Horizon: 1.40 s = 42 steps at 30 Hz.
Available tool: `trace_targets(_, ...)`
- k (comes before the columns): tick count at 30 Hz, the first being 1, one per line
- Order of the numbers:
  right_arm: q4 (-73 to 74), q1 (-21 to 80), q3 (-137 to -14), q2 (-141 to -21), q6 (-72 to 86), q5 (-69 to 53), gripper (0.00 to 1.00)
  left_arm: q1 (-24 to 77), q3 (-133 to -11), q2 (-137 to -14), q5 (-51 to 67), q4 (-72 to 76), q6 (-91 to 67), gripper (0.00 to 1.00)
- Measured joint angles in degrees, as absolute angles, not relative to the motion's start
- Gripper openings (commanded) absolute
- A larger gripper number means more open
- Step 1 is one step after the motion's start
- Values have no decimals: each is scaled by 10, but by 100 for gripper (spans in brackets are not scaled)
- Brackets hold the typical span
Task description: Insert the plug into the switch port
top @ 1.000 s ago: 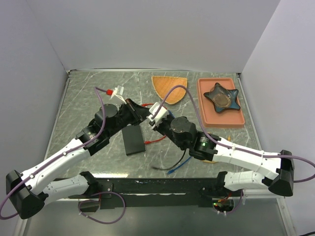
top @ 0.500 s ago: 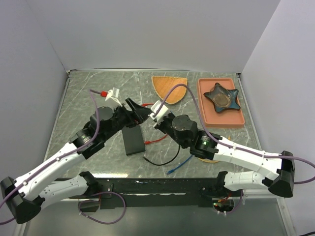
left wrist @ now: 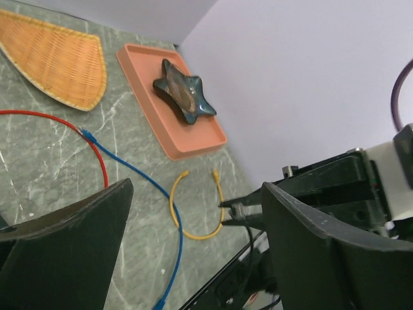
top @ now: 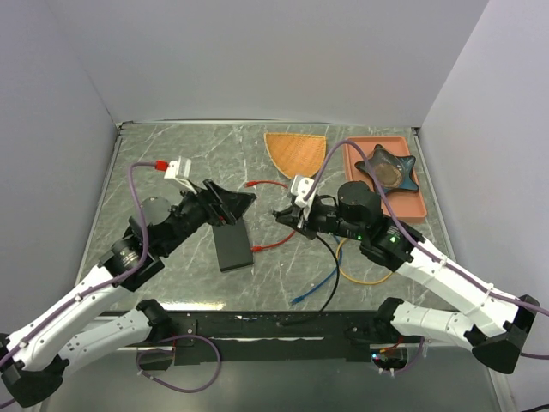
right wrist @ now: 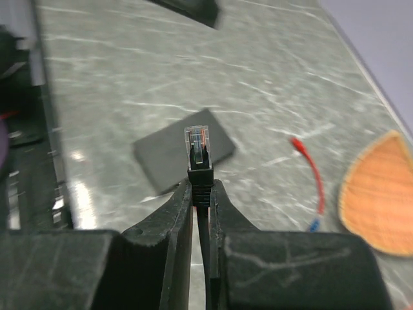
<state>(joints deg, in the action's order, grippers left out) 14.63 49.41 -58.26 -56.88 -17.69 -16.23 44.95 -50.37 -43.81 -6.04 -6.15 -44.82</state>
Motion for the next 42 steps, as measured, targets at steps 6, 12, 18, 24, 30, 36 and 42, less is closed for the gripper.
trace_targets(6, 171, 488, -592, -566, -175, -254, 0, 449, -505, -480, 10, -47, -412, 71)
trace_targets(12, 181, 488, -593, -566, -171, -264, 0, 450, -505, -526, 65, -37, -408, 62)
trace_targets(18, 182, 488, -593, -572, -167, -259, 0, 451, -505, -529, 92, -20, -405, 63)
trace_targets(24, 183, 488, -593, -587, -163, -245, 0, 454, -505, -529, 108, 2, -401, 52)
trace_targets(30, 177, 484, -593, -588, -154, -223, 0, 464, -524, -556, 110, -12, -383, 47)
trace_targets(36, 171, 477, -593, -590, -144, -209, 0, 469, -525, -565, 107, -18, -373, 32)
trace_targets(42, 169, 476, -593, -591, -139, -195, 0, 473, -527, -570, 106, -16, -371, 1)
